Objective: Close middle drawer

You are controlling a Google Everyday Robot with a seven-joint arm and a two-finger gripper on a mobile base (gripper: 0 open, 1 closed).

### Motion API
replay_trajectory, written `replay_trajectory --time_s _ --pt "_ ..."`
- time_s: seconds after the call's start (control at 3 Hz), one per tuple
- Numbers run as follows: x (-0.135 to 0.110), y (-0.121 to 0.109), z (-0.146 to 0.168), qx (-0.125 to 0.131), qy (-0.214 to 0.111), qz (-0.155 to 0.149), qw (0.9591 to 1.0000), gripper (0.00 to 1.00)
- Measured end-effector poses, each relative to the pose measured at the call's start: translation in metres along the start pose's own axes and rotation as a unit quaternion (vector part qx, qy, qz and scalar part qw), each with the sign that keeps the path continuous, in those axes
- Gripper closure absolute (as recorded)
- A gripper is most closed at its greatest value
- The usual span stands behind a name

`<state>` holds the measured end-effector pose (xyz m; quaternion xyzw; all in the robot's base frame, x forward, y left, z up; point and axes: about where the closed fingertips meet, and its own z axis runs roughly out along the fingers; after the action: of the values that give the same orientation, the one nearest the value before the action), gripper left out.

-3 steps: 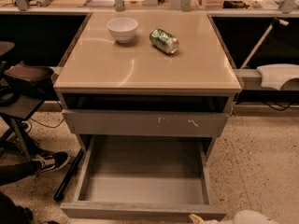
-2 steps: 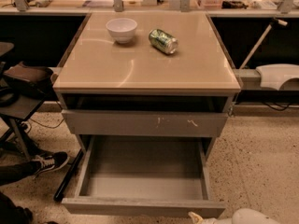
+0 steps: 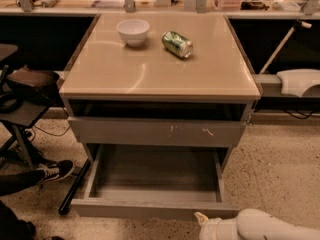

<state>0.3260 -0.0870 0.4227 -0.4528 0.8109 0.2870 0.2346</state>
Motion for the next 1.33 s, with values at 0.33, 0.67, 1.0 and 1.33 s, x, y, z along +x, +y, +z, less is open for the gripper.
replay_trajectory --time_s 0.33,0.67,1.0,1.33 --pt "-0.033 -0.022 0.011 0.002 -0.017 0.010 0.9998 0.00" --pt "-0.033 -0.022 0.011 0.002 -0.017 0.010 0.9998 0.00" --pt "-0.050 -0.050 0.007 0.014 -0.047 0.002 0.9988 0.00" --pt "-0.068 -0.069 0.003 0.024 -0.064 -0.006 0.9976 0.00"
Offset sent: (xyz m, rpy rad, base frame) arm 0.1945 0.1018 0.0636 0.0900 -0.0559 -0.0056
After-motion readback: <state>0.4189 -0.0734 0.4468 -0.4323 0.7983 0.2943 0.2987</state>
